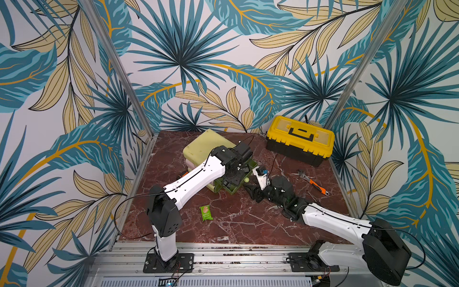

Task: Take the cookies out of the drawer
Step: Pick up the cookie from the drawer.

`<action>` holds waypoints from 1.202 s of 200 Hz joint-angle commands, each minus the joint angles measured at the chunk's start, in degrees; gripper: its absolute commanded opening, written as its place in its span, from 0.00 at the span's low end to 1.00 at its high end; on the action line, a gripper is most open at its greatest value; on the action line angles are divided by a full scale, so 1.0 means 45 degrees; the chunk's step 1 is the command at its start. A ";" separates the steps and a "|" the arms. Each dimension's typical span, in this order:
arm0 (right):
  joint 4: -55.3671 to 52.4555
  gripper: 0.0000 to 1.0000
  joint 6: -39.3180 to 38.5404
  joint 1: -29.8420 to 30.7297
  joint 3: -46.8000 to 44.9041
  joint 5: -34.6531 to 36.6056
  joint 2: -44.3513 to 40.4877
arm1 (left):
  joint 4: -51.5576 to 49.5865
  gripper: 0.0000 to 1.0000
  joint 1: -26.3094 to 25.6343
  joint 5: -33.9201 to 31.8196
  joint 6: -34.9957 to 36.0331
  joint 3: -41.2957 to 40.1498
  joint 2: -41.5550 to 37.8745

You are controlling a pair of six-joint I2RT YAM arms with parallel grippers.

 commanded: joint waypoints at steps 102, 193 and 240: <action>0.0388 0.59 -0.0093 0.0065 -0.0172 0.0153 0.0013 | -0.0550 0.58 -0.0113 -0.0469 0.0705 0.1006 0.0993; 0.0175 0.59 -0.0170 0.0050 0.0001 0.0010 0.0052 | -0.0718 0.49 -0.0111 -0.1621 0.0999 0.1049 0.1346; 0.0134 0.59 -0.0244 0.0044 0.0072 0.0029 0.0090 | -0.0704 0.42 -0.0089 -0.2048 0.1039 0.1085 0.1342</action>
